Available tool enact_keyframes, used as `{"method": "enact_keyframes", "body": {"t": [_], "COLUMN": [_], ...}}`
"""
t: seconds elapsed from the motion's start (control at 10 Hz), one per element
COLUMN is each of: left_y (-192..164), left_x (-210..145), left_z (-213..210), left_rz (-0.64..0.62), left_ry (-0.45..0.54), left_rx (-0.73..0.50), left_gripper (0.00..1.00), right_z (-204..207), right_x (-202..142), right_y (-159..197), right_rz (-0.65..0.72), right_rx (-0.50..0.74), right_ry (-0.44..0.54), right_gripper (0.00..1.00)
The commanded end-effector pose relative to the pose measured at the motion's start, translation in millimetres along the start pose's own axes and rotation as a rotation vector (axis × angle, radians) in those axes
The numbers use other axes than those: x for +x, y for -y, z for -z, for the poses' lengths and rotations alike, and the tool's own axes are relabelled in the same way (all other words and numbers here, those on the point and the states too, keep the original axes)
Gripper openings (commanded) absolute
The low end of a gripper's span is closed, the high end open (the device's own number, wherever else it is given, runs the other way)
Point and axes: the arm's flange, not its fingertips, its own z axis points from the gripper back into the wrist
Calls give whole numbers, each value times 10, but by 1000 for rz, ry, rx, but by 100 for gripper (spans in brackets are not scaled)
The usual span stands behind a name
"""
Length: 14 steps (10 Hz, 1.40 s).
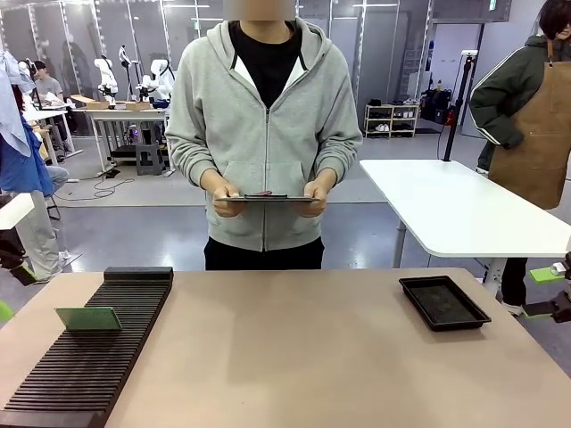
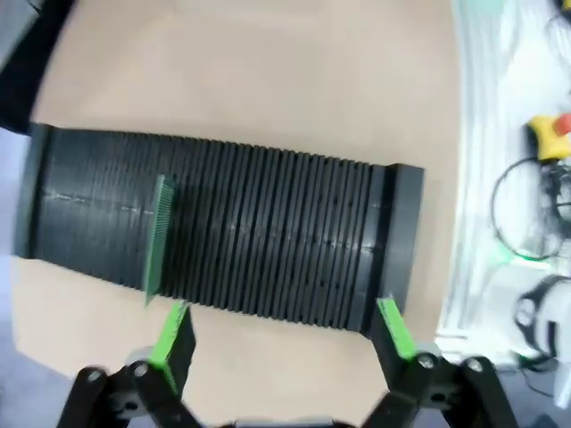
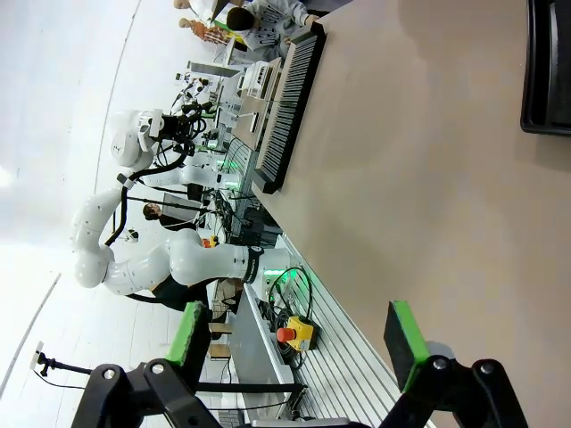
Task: Inspect the PCB.
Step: Pick up the Blank PCB and present it to the human.
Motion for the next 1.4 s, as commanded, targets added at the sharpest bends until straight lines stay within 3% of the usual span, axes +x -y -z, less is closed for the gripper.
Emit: {"method": "enact_keyframes", "body": {"t": [0.0,0.1,0.6,1.0,1.3], "left_y": [-292,-415,-896,-1039,-1167], "left_x": [134,197,326,140,-49], "left_z": [112,156,654,921,1114], "left_rz": [76,78,46,22,40], "left_ry": [-132,-169,-305,-365,-355], "left_rx": [37,104,134,91,101], "left_gripper": [100,100,100,100,100], "right_z": [-3,-3,-3,-3,-3], "right_x": [8,8,8,8,8], "right_y": [-4,-4,-4,-4,-4], "right_rz": [-2,-2,-2,-2,-2], "right_rx": [-3,-3,-3,-3,-3], "right_ry": [-5,-5,-5,-5,-5], "right_gripper": [100,100,100,100,100]}}
